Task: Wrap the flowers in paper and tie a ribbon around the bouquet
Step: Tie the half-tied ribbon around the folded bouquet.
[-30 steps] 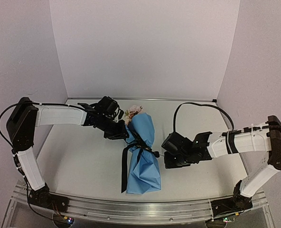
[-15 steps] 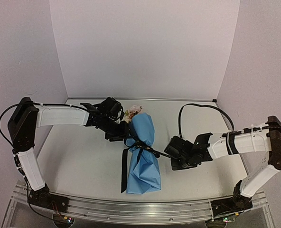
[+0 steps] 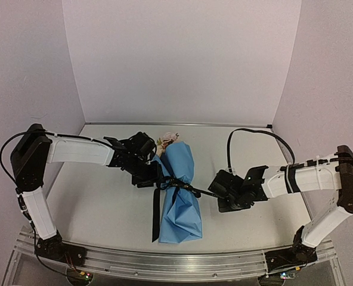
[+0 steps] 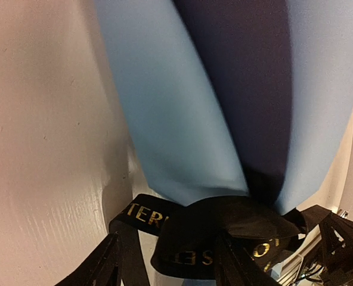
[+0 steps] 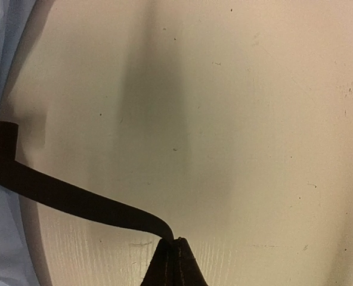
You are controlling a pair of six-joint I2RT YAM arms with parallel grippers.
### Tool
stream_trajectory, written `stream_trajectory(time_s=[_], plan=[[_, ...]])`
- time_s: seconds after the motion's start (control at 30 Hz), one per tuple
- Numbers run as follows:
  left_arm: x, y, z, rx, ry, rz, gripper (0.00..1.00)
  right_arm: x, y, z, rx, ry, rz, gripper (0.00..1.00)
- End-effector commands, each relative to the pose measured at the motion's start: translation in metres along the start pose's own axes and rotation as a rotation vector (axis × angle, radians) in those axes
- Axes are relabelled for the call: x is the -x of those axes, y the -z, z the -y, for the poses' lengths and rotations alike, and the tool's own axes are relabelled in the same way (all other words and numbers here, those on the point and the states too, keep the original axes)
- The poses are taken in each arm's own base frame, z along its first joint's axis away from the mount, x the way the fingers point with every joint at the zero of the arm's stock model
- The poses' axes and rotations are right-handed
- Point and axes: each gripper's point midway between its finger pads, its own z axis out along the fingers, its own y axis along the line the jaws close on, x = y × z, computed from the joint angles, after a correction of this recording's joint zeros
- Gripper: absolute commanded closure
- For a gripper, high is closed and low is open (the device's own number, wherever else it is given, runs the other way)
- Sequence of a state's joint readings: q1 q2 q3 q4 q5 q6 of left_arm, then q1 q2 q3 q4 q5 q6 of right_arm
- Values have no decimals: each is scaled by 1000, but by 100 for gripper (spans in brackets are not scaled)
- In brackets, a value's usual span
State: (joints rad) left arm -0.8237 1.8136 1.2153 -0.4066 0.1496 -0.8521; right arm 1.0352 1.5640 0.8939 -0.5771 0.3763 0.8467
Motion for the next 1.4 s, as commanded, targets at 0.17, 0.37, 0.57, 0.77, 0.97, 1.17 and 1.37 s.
stream_trajectory(time_s=[0.17, 0.37, 0.57, 0.77, 0.97, 1.17, 1.37], plan=[[9, 19, 16, -56, 65, 98, 45, 7, 6, 12, -25, -15, 31, 100], [4, 32, 14, -75, 99, 127, 46, 8, 6, 11, -23, -13, 33, 100], [-10, 26, 4, -51, 120, 98, 54, 8, 6, 11, -24, -11, 33, 100], [-10, 18, 12, -66, 115, 97, 55, 9, 6, 9, -22, -8, 31, 100], [-7, 6, 16, -64, 115, 83, 56, 11, 6, 8, -23, -6, 34, 100], [-7, 1, 12, -55, 117, 86, 58, 14, 4, 10, -33, -5, 37, 100], [-3, -7, 19, -64, 112, 83, 64, 22, 3, 14, -40, -15, 44, 100]])
